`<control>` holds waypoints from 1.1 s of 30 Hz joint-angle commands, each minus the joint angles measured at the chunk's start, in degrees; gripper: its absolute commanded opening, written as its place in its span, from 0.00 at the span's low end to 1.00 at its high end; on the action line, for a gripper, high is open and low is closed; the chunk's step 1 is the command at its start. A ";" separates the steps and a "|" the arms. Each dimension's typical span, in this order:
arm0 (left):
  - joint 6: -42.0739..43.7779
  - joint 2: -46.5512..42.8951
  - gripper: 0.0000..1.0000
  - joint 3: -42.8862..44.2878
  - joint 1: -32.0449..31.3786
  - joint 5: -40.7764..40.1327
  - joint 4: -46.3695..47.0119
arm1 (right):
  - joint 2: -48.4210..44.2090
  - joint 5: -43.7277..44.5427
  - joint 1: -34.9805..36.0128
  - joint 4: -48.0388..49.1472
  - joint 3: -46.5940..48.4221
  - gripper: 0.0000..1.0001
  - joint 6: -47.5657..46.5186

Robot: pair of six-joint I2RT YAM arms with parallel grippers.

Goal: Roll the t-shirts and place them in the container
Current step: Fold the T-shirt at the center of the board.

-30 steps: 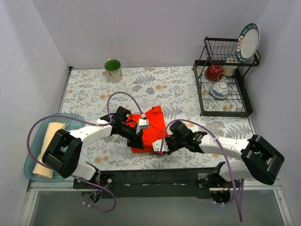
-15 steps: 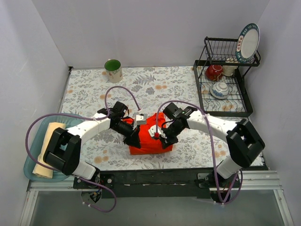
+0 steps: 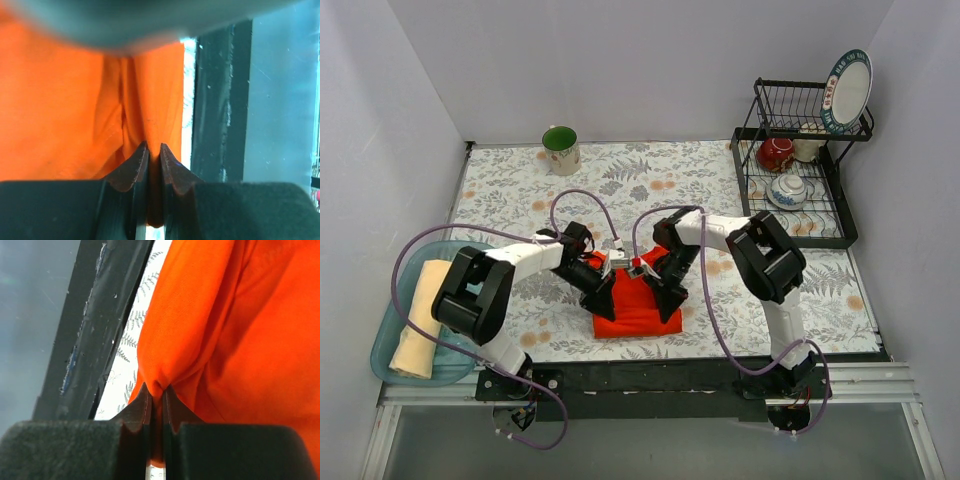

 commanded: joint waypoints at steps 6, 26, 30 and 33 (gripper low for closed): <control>2.99 7.99 0.00 0.58 2.84 -5.95 0.15 | 11.06 6.13 -3.98 -8.34 10.30 0.01 0.02; -3.85 -25.40 0.56 -4.94 -7.86 -14.56 12.96 | 28.03 10.09 -4.43 -8.25 22.09 0.02 16.01; -8.59 -31.37 0.54 -13.55 -17.61 -23.94 21.23 | 29.26 9.12 -4.51 -8.16 23.05 0.01 16.98; -9.05 -32.09 0.52 -15.59 -20.44 -26.77 25.10 | 29.44 8.42 -4.43 -8.08 23.84 0.01 16.89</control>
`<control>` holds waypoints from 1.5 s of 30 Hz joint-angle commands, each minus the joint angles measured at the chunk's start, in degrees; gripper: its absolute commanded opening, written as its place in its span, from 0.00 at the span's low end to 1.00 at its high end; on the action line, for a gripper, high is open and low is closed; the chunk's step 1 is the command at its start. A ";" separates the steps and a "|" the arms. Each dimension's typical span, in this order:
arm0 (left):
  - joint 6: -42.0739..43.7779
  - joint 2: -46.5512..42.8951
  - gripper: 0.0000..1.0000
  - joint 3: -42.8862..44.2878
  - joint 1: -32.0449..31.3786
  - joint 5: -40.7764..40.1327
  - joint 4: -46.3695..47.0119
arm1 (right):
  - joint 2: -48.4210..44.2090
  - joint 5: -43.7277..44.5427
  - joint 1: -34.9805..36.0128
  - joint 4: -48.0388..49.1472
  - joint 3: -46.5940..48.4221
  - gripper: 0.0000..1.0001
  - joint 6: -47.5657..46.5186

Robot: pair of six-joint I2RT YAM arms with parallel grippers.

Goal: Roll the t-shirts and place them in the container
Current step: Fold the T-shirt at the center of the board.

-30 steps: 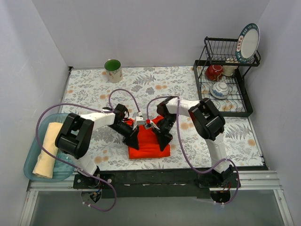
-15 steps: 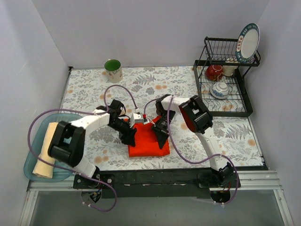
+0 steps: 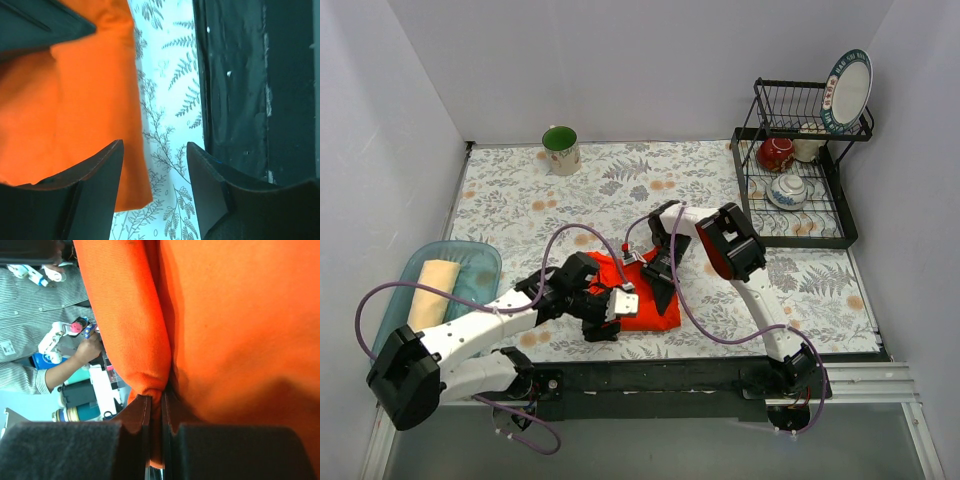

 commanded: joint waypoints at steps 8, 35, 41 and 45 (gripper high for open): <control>-2.03 2.21 0.51 -5.12 -4.33 -12.01 14.52 | 3.03 10.23 -0.34 12.34 0.02 0.01 -3.26; 6.68 13.02 0.00 -9.00 -5.73 -13.43 11.28 | -10.97 5.41 -6.83 14.17 -3.14 0.77 -4.14; 1.32 10.65 0.00 -4.24 -5.47 -7.19 5.21 | -38.19 15.29 -13.70 34.89 -16.82 0.99 1.83; -5.26 10.30 0.00 -1.35 -2.76 -1.04 5.03 | -57.75 22.25 -11.51 56.95 -37.20 0.99 4.11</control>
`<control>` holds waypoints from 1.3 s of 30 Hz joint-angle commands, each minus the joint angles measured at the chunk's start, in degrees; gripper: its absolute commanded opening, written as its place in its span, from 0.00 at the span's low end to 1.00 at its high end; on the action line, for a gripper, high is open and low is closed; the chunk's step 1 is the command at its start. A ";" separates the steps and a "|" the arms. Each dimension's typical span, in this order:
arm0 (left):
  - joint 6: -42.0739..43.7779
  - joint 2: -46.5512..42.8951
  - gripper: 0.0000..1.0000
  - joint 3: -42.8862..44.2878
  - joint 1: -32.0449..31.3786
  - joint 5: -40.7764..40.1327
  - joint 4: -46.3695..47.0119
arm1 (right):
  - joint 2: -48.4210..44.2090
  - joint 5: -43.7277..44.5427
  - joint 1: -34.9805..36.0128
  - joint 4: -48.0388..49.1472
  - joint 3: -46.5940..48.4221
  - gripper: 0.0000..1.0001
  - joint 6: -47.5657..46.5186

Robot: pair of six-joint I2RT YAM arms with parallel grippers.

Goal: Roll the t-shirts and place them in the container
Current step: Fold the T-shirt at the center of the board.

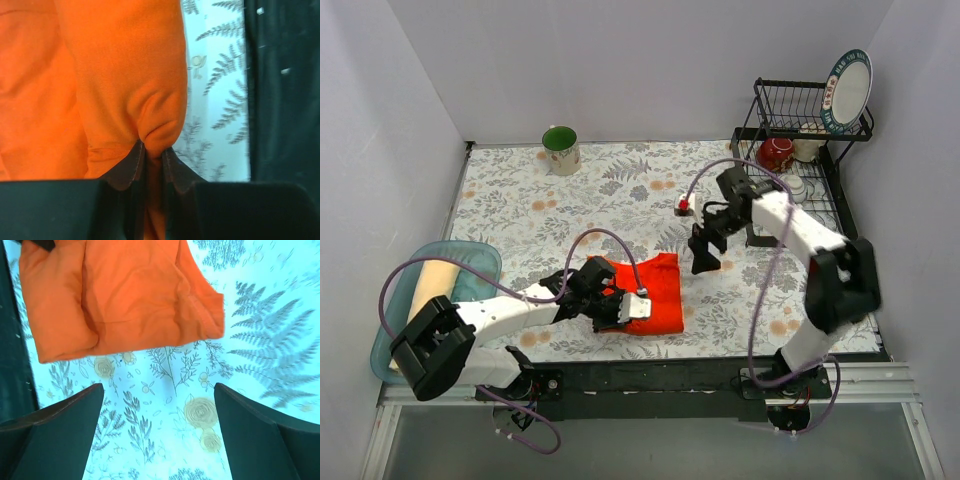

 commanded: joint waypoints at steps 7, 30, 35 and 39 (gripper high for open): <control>-10.41 4.72 0.00 8.36 10.14 21.07 -13.56 | -32.60 17.25 23.84 35.71 -33.36 0.98 3.32; -8.04 8.94 0.00 11.28 15.86 26.90 -17.61 | -22.42 19.19 34.25 45.84 -38.65 0.33 7.45; -3.47 9.82 0.00 13.21 17.18 27.34 -24.46 | -19.61 14.55 26.81 32.41 -28.41 0.01 5.97; -1.54 12.27 0.00 16.28 17.62 25.76 -30.43 | -11.54 4.36 21.43 4.27 -16.43 0.01 -3.43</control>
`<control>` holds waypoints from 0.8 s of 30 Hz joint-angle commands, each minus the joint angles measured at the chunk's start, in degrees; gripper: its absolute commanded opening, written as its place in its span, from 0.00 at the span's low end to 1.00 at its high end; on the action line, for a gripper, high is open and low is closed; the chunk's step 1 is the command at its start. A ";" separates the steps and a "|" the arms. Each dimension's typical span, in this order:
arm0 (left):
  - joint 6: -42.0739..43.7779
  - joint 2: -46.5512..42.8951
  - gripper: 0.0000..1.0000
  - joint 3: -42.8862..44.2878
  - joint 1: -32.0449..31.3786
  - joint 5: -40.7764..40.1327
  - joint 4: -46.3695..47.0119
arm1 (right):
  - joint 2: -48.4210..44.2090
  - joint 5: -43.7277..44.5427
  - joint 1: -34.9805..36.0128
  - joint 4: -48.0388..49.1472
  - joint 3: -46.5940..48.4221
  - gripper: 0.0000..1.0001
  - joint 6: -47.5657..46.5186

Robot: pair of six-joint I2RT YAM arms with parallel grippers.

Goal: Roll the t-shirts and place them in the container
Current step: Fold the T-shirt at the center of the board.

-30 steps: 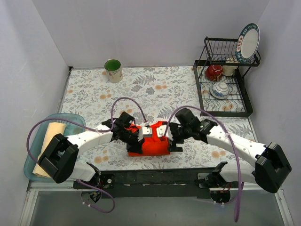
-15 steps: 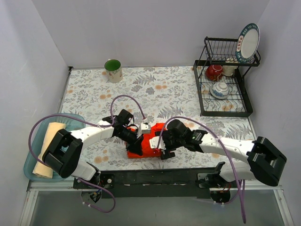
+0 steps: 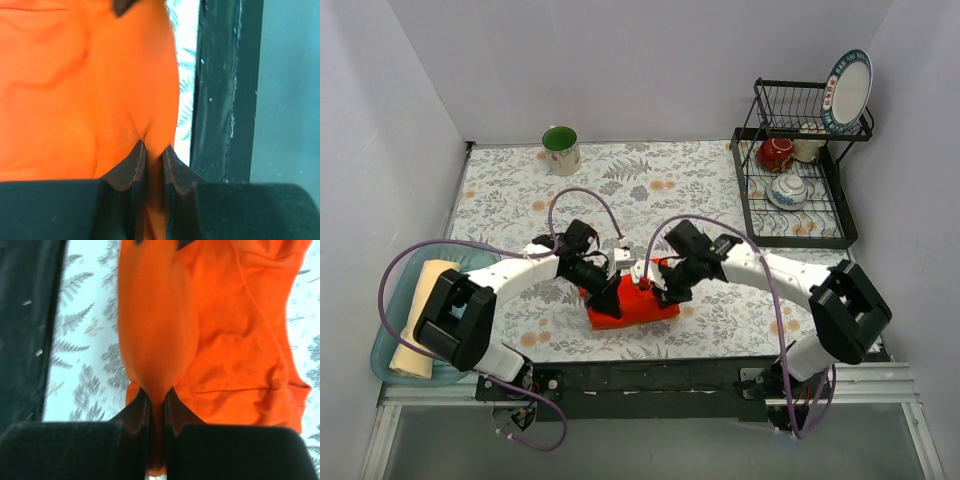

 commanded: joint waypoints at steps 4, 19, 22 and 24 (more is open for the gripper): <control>7.86 5.02 0.00 4.87 1.95 1.21 -13.90 | 12.51 -12.11 -7.92 -36.92 14.89 0.01 -14.51; 10.94 15.56 0.02 8.28 7.48 -1.68 -14.00 | 37.90 -18.10 -11.00 -53.10 32.81 0.01 -23.75; 10.76 18.99 0.10 11.09 9.33 -2.65 -13.03 | 41.50 -17.04 -11.70 -53.01 33.61 0.01 -24.10; 10.32 21.18 0.21 12.42 10.12 -2.92 -12.59 | 43.36 -16.78 -12.75 -53.01 34.65 0.01 -23.67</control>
